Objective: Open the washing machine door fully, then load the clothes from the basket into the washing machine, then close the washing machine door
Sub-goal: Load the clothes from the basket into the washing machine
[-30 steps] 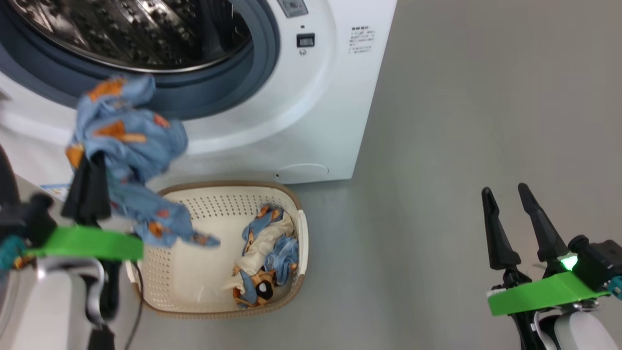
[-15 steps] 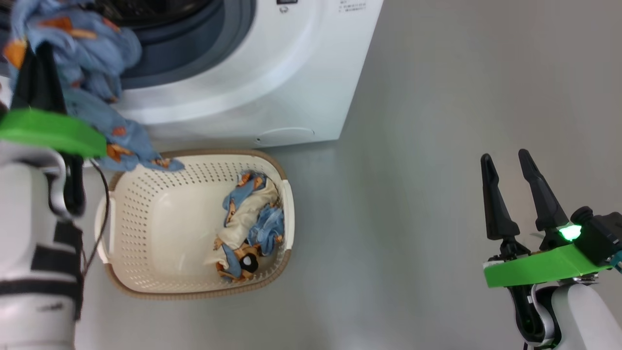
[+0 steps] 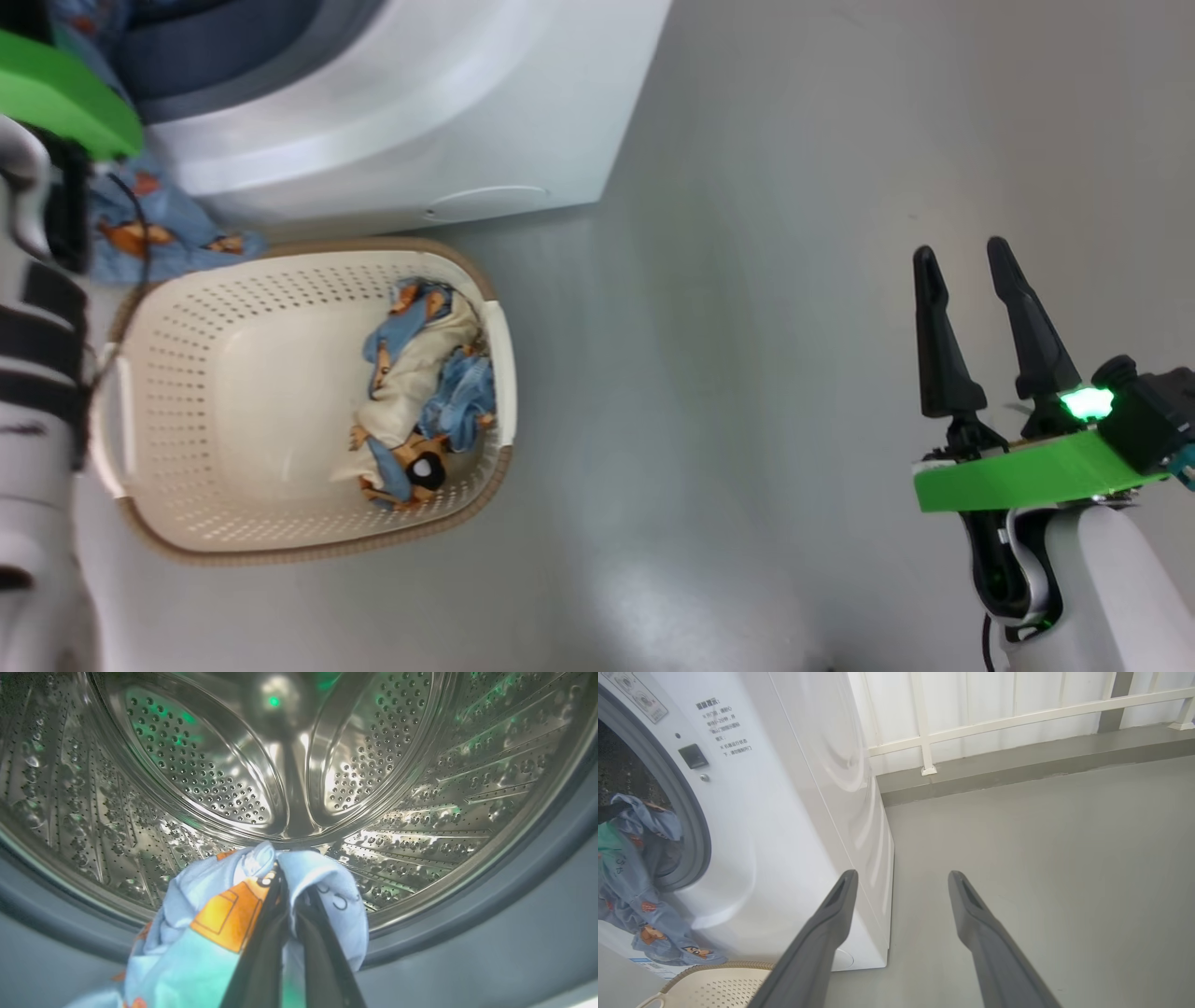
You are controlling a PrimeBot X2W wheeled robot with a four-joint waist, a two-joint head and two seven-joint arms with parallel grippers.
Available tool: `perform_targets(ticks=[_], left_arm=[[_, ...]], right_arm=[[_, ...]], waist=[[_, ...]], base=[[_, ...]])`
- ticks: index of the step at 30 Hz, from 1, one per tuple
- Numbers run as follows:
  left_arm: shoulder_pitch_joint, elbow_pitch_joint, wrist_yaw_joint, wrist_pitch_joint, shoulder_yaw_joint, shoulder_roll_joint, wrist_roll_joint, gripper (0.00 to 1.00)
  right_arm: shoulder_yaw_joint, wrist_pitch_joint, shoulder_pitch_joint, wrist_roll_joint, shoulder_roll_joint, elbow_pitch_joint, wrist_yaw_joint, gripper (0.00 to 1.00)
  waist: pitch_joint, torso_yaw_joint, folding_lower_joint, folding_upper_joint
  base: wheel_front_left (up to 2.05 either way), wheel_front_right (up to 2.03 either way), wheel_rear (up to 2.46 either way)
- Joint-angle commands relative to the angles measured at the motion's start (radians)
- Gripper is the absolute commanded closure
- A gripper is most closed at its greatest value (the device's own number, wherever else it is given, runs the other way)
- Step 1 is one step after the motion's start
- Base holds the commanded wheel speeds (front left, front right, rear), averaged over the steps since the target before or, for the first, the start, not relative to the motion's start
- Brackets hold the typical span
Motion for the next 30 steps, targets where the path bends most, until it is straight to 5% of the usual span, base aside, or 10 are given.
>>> perform_targets(ticks=[1,10,24,29,30], left_arm=[[-0.047,0.009,-0.004,-0.011,0.015,0.064,0.002,1.00],[-0.155,0.054,-0.020,-0.021,0.008,0.126,0.005,1.00],[-0.101,-0.333,-0.018,-0.022,0.116,0.155,0.071,1.00],[-0.062,-0.250,-0.018,-0.022,0.118,0.145,0.096,1.00],[-0.064,-0.233,-0.018,-0.022,0.121,0.143,0.097,0.88]], right_arm=[[0.029,-0.008,-0.012,0.013,0.005,-0.024,0.006,0.00],[0.046,-0.008,-0.017,0.023,0.020,-0.023,0.006,0.00],[0.055,-0.008,-0.039,0.026,0.033,-0.033,0.006,0.00],[0.057,-0.008,-0.034,0.026,0.035,-0.029,0.006,0.00],[0.058,-0.008,-0.033,0.026,0.035,-0.028,0.006,0.00]], waist=[[0.024,-0.032,-0.0001,0.0000],[0.055,-0.086,-0.0001,0.0000],[0.096,-0.117,-0.0001,0.0000],[0.087,-0.117,-0.0001,0.0000],[0.086,-0.117,-0.0001,0.0000]], base=[[0.00,0.00,0.00],[0.00,0.00,0.00],[0.00,0.00,0.00],[0.00,0.00,0.00],[0.00,0.00,0.00]])
